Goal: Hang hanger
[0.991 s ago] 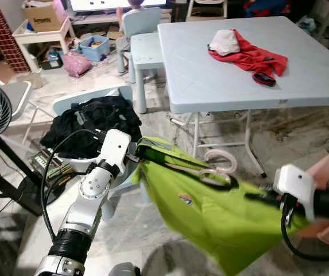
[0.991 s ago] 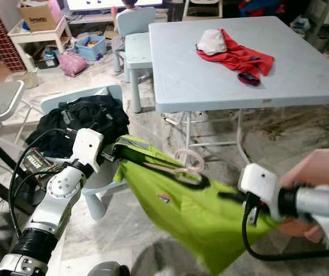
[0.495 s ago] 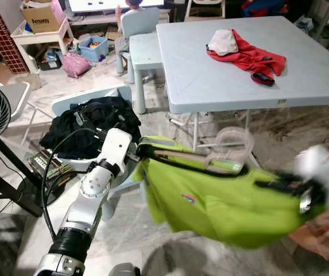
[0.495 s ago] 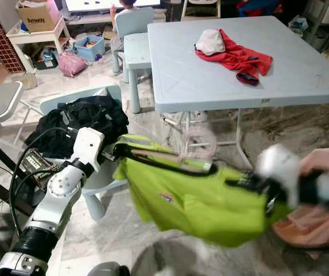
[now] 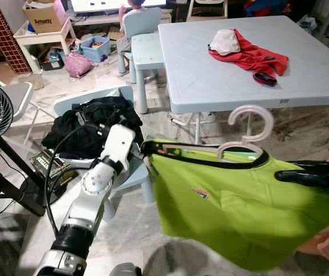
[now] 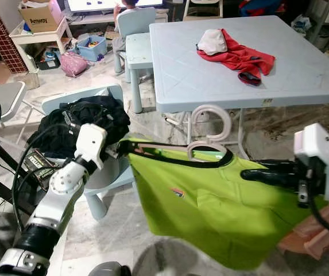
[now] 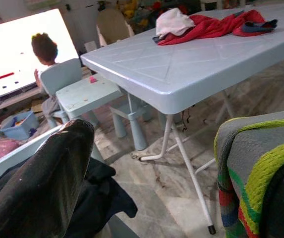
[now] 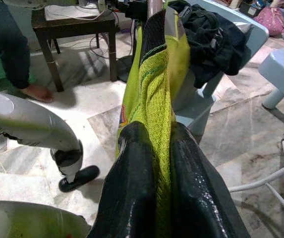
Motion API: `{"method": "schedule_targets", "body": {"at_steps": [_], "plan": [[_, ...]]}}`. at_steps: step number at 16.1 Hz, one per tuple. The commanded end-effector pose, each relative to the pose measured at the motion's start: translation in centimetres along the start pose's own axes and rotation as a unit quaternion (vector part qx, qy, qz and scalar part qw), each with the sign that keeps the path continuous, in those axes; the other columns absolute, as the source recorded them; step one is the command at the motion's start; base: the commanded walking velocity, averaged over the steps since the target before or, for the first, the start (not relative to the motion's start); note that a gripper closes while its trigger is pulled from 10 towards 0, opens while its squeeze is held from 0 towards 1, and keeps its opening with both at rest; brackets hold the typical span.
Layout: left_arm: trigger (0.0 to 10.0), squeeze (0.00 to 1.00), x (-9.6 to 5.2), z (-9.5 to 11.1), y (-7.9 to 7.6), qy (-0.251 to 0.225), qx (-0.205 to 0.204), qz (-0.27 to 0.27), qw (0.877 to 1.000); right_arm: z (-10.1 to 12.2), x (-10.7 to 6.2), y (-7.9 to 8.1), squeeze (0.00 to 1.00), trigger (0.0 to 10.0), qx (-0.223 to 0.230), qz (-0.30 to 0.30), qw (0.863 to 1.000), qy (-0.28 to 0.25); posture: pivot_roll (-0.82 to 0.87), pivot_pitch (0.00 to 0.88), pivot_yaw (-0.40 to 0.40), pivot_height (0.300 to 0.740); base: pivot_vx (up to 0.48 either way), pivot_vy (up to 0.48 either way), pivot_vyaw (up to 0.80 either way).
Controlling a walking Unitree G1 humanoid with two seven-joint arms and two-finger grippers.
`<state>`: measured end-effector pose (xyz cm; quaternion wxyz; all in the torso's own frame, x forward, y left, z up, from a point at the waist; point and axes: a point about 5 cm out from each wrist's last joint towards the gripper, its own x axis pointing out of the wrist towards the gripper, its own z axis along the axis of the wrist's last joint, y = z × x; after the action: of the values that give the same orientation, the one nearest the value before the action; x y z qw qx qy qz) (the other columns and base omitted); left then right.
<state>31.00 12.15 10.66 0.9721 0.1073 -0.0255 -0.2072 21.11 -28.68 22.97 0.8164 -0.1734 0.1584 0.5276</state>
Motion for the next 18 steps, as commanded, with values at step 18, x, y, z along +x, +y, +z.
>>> {"method": "schedule_targets", "body": {"at_steps": [18], "plan": [[10.0, 0.0, -0.5, -2.5, 0.6, 0.092, -0.216, 0.07, 0.97, 2.0, 4.8, -1.7, 0.0, 10.0, 0.038, -0.063, 0.984, -0.16, -0.09, 0.009, 0.049, 0.74, 0.0, 0.0, 0.0]]}}
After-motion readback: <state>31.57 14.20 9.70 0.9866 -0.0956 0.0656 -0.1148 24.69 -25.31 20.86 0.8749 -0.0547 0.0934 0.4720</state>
